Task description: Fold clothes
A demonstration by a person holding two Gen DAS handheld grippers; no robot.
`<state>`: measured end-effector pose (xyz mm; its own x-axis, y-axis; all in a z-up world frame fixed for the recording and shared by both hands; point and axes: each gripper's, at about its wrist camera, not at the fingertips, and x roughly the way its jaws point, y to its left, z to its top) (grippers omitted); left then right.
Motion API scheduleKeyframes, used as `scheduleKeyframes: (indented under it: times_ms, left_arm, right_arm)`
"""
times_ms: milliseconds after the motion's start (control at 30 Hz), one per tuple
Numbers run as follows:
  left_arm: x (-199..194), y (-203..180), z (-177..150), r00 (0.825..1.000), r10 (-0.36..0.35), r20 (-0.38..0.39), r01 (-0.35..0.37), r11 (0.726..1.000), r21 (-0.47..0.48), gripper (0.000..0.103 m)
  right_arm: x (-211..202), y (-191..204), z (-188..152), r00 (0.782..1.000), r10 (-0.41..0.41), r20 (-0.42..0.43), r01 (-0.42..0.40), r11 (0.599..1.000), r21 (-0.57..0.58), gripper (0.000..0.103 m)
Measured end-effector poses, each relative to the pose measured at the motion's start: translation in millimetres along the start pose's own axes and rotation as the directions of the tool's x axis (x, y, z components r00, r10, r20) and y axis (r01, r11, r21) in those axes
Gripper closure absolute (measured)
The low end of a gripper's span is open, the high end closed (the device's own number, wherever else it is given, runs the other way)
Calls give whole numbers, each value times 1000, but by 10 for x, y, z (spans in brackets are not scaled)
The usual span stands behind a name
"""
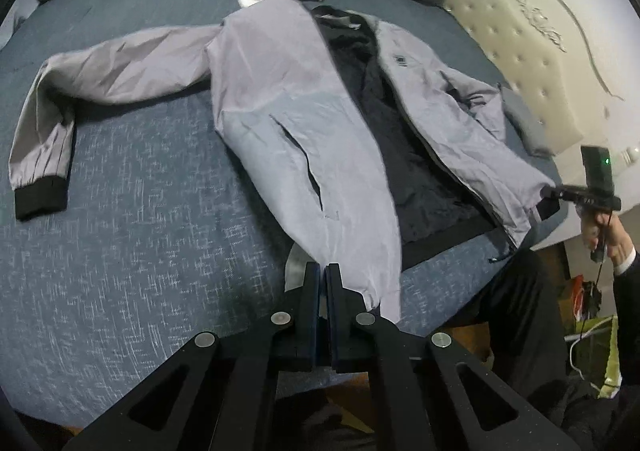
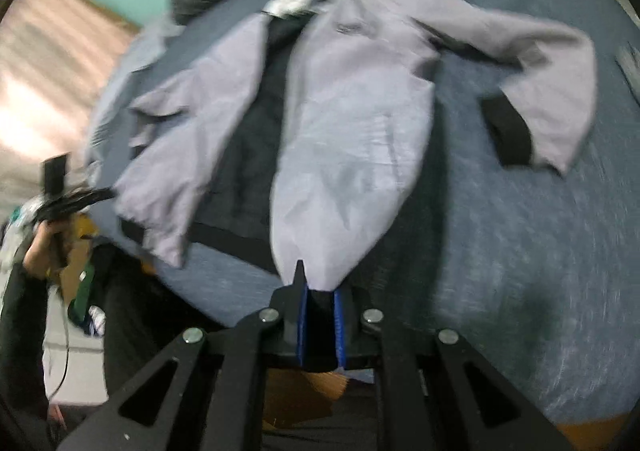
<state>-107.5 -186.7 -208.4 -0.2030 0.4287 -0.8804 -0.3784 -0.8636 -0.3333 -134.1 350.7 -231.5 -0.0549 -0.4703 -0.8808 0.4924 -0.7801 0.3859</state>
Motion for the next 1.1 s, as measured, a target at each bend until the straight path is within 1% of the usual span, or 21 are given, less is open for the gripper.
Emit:
scheduleKeyframes:
  times_ms: [33,100,133,167,233,300,367,433,500,567,633,667,733,867,967,1000,1033,1100]
  left_arm:
    - [43,29,-6,1000,9,-5,-10,1000,-10,100]
    - [110,93,-21,1000,22,-14,-23,999,-33,100]
    - [112,124,-32,1000,24,-14,-24,999,-44,100]
    - [108,153,-42,1000,26,-12,-27,998,-53,100]
    - [50,186,-43,1000,26,-1,-26,998,-61,100]
    - [-25,210,-34,1000,26,16,-25,998,-66,100]
    - [-103,210,3,998,36,42,-33,997,-65,100]
    - [-144,179,86,996,60,68,-56,997,-52,98]
    - [-149,121,219,992,67,108,-62,997,-47,97]
    - [-119,69,342,988,54,144,-46,997,-55,92]
    - [-74,12,456,983,45,178,-33,997,-72,80]
    - [-25,-35,525,982,30,188,-17,997,-72,77]
    - [77,-144,617,981,14,194,-4,999,-52,61]
    - [282,-313,763,979,-12,201,16,1000,-20,53]
    - [398,-350,842,976,-31,218,37,999,-23,45]
    - [434,-347,866,974,-32,223,39,999,-29,40]
    - [464,-346,885,974,-32,226,41,999,-34,36]
    - [542,-324,928,971,-29,235,40,998,-43,34]
  right_arm:
    - [71,-68,-12,999,-43,-14,43,999,11,93]
    - [162,-176,-37,996,-83,-35,85,996,37,88]
    - [195,-213,-46,993,-111,-44,113,993,42,88]
    - [214,-233,-51,988,-145,-51,147,988,39,82]
    - [198,-240,-45,982,-185,-46,187,982,27,77]
    - [127,-192,9,978,-206,-10,206,978,8,66]
    - [55,-119,73,975,-218,32,219,976,-16,65]
    - [41,-4,170,981,-182,61,185,982,-48,64]
    - [122,191,262,985,-160,65,165,982,-93,63]
    - [250,400,337,987,-149,55,156,978,-142,63]
    - [393,596,406,989,-138,49,145,972,-183,63]
    - [471,678,450,990,-131,43,137,971,-196,63]
    - [623,786,536,992,-124,31,127,969,-211,63]
    - [931,955,706,994,-114,4,111,966,-232,63]
    - [1168,1052,811,993,-113,-21,105,964,-246,63]
    - [1243,1084,838,993,-117,-31,105,960,-258,63]
    - [1304,1111,859,991,-125,-38,110,957,-270,63]
    - [1417,1159,898,985,-164,-44,144,943,-301,63]
